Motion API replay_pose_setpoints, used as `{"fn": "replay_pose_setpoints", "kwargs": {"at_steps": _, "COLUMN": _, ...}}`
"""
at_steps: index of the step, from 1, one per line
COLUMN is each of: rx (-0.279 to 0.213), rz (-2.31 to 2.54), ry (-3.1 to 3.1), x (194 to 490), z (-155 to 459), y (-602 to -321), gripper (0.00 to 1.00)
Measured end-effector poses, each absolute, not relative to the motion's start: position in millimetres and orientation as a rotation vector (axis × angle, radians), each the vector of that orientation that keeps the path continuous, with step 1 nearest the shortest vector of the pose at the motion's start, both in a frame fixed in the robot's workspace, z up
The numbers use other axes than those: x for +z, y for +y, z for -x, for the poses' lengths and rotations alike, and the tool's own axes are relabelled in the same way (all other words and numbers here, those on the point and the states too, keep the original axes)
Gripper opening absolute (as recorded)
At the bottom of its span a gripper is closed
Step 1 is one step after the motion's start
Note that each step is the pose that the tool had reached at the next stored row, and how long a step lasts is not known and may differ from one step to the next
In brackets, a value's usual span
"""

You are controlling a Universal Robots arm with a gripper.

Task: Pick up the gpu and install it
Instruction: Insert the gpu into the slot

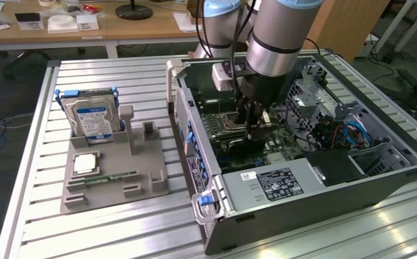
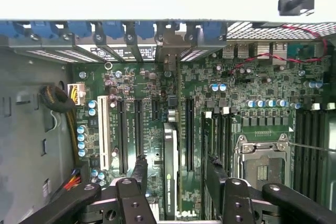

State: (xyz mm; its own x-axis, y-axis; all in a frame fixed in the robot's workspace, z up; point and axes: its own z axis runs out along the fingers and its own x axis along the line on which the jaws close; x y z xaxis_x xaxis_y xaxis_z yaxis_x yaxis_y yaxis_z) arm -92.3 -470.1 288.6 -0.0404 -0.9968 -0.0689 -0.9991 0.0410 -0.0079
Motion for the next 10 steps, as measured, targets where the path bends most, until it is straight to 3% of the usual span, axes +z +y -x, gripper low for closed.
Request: {"fn": "replay_pose_setpoints", "kwargs": {"at_steps": 10, "rx": 0.065, "rz": 2.137, "ry": 2.226, "x": 295.7, "z": 92.3, "y": -470.1, "gripper": 0.57}}
